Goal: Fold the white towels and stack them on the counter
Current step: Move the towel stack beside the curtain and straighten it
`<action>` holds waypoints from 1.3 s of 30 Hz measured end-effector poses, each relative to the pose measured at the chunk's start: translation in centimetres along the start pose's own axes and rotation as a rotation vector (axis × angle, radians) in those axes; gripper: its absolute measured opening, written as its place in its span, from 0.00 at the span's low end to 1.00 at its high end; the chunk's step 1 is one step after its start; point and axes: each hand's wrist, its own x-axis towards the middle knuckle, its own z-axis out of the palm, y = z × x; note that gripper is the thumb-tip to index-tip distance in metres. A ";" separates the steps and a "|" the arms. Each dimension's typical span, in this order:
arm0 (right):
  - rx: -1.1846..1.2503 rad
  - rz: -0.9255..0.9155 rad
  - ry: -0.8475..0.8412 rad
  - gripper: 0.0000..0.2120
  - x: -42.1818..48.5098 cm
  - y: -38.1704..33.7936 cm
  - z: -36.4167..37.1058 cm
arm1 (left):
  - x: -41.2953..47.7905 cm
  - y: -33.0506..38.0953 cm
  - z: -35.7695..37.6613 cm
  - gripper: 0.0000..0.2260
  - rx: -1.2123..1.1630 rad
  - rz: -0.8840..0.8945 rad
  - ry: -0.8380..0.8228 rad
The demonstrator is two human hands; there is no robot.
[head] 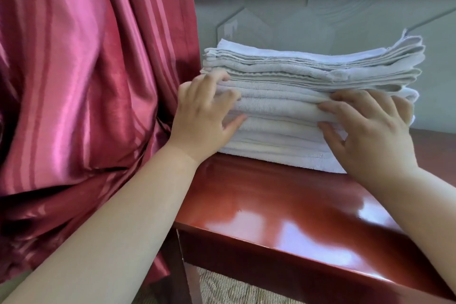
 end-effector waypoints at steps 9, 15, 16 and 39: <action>-0.119 -0.076 0.059 0.05 0.3 0.6 -0.4 | 0.8 0.9 0.5 0.03 0.080 0.068 0.073; -0.103 -0.064 0.070 0.05 0.5 0.4 -0.5 | 0.1 1.0 0.7 0.06 0.135 0.065 0.072; -0.075 -0.056 0.084 0.05 0.7 0.4 -0.6 | -0.1 1.1 0.7 0.07 0.129 0.043 0.062; 0.067 0.350 -0.069 0.15 3.1 6.9 -4.6 | 6.0 9.0 4.5 0.28 0.108 0.036 -0.196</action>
